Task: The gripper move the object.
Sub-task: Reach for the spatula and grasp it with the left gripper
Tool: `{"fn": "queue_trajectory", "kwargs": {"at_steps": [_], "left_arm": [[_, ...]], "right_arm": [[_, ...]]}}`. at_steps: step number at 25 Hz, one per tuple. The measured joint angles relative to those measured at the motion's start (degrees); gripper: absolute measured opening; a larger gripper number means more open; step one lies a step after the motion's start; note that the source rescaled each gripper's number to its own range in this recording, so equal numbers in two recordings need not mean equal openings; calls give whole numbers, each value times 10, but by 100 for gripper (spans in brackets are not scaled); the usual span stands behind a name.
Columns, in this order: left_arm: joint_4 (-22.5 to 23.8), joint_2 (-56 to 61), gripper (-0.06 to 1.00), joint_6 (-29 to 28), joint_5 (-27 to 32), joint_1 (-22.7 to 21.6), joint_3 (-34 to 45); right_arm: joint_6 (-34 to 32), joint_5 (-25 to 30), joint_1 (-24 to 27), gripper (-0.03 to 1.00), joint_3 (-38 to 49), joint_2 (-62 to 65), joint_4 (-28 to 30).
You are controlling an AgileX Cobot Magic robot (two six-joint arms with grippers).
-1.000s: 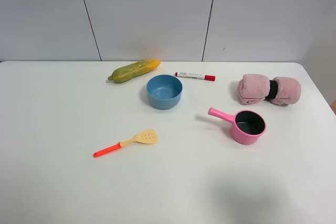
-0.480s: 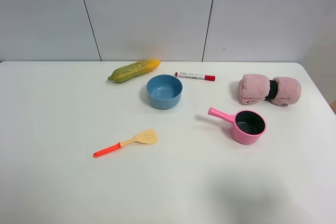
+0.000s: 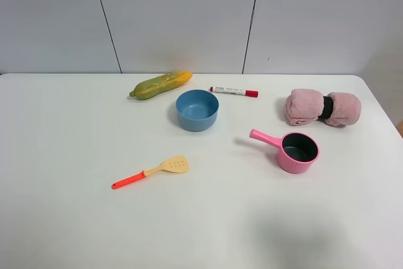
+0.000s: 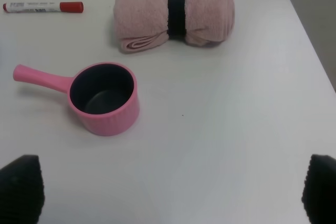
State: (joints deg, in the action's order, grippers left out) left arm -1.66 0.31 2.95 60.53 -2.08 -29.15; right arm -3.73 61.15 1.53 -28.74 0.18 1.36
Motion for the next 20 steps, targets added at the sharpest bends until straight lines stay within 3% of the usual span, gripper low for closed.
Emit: {"fn": "queue_trajectory", "kwargs": {"at_steps": [7, 12, 20], "left_arm": [[-37, -4, 100, 4, 0, 0, 0], [-65, -89, 100, 20, 0, 0, -12], [-92, -306, 100, 146, -6, 0, -101]], "right_arm": [[0, 0, 0, 100, 0, 0, 0], [0, 0, 0, 100, 0, 0, 0], [0, 0, 0, 100, 0, 0, 0]]}}
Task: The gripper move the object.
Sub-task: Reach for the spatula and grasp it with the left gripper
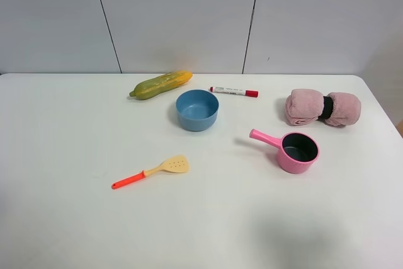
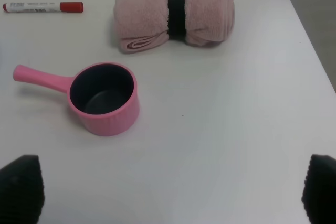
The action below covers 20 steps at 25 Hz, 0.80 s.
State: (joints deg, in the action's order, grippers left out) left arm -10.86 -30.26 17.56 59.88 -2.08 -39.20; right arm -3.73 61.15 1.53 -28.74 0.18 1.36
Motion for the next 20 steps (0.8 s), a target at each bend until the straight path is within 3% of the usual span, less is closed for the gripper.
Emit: {"fn": "queue_trajectory", "kwargs": {"at_steps": [7, 15, 20], "left_arm": [[-9, -194, 100, 54, -19, 19, -113], [-8, -349, 100, 64, -116, 175, -205], [-9, -413, 100, 64, -131, 260, -213]], "right_arm": [[0, 0, 0, 100, 0, 0, 0], [0, 0, 0, 100, 0, 0, 0], [0, 0, 0, 100, 0, 0, 0]]}}
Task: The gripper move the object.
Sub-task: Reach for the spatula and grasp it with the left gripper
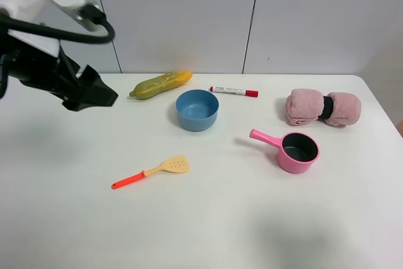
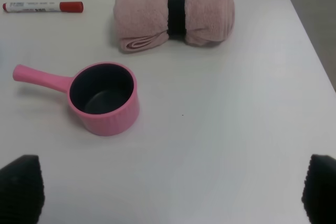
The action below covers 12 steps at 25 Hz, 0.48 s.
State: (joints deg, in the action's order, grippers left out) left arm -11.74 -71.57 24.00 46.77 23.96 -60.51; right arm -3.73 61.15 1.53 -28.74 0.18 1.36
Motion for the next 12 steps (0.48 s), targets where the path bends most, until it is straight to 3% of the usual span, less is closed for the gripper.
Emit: {"fn": "queue_trajectory", "kwargs": {"at_steps": [12], "left_arm": [[0, -127, 100, 63, -22, 151, 0]], "right_arm": [[0, 0, 0, 100, 0, 0, 0]]}}
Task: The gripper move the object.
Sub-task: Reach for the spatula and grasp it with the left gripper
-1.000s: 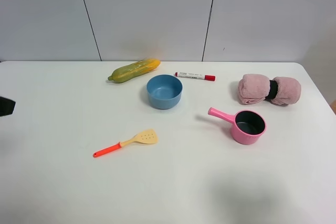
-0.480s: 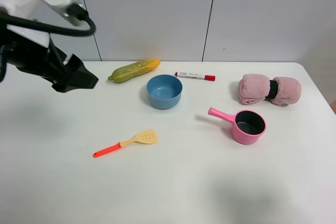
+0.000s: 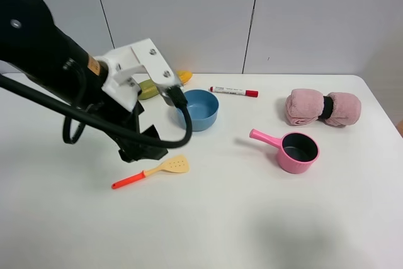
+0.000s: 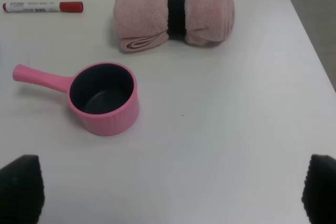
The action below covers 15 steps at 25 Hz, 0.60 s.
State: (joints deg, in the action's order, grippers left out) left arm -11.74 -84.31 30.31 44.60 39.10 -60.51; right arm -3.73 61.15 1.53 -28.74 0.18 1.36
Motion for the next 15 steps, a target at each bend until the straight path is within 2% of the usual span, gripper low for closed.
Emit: {"fn": "queue_trajectory", "kwargs": {"at_steps": [5, 15], "left_arm": [[1, -66, 100, 25, -36, 9, 0], [1, -159, 100, 27, -140, 8, 0]], "right_arm": [[0, 0, 0, 100, 0, 0, 0], [0, 0, 0, 100, 0, 0, 0]]}}
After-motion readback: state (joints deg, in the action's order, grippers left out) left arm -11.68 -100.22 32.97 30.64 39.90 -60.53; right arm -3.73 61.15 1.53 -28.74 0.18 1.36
